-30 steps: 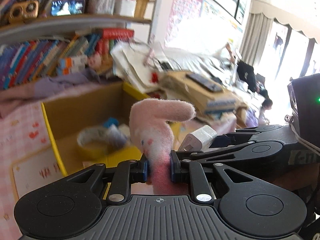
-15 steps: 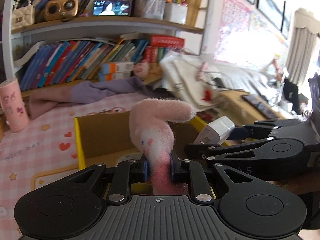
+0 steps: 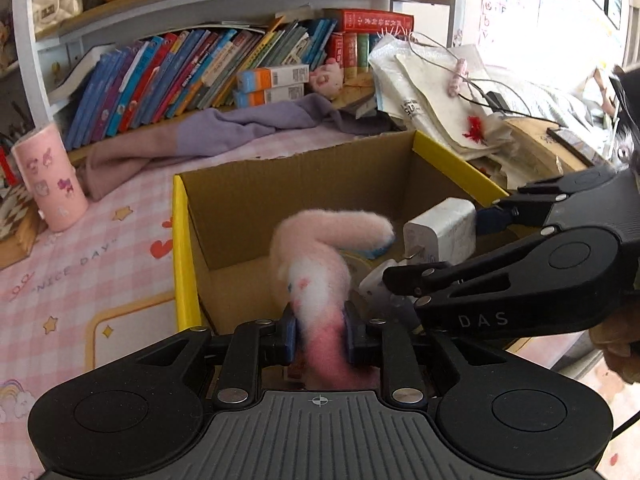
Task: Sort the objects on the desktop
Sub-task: 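Lower both into the yellow box and open both tools to release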
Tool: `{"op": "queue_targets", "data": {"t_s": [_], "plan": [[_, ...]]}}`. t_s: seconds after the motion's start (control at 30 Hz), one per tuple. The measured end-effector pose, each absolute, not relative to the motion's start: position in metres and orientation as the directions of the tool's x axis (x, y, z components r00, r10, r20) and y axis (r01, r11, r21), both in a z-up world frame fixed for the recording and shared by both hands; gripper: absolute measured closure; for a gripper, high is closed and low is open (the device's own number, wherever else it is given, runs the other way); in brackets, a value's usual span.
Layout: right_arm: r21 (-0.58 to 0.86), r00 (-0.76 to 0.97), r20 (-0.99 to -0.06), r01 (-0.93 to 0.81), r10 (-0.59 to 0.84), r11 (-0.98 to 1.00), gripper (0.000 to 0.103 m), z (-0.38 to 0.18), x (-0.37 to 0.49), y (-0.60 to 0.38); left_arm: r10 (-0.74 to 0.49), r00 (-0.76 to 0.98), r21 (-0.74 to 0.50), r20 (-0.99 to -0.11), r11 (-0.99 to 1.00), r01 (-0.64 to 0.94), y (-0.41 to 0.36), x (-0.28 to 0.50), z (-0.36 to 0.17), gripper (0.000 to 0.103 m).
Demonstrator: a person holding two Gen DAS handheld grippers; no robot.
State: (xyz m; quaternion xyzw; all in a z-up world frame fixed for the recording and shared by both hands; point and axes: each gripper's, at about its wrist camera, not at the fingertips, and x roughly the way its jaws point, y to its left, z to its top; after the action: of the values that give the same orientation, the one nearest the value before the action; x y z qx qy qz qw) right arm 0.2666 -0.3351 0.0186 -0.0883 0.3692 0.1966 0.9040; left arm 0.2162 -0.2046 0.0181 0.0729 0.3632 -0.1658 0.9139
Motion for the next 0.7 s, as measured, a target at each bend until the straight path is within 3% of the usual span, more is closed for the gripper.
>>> {"op": "queue_targets", "data": {"t_s": [0.07,0.23,0.33,0.7], "plan": [[-0.019,0.648,-0.704,-0.426,0.29,0.905,0.04,0.018,0.268,-0.335,-0.245,0.69,0.025,-0.681,0.934,0.357,-0.205,0.215,0.019,0.075],[-0.008,0.644,-0.707,-0.423,0.294,0.906,0.04,0.02,0.274,-0.338,-0.244,0.744,0.01,-0.623,0.948,0.319,-0.194,0.208,0.032,0.039],[-0.004,0.641,-0.706,-0.431,0.303,0.902,0.04,0.021,0.276,-0.335,-0.242,0.777,-0.013,-0.581,0.957,0.289,-0.189,0.203,0.041,0.027],[-0.005,0.612,-0.702,-0.516,0.364,0.857,0.04,0.028,0.278,-0.313,-0.193,0.854,-0.112,-0.483,0.981,0.158,-0.165,0.185,0.061,0.021]]}}
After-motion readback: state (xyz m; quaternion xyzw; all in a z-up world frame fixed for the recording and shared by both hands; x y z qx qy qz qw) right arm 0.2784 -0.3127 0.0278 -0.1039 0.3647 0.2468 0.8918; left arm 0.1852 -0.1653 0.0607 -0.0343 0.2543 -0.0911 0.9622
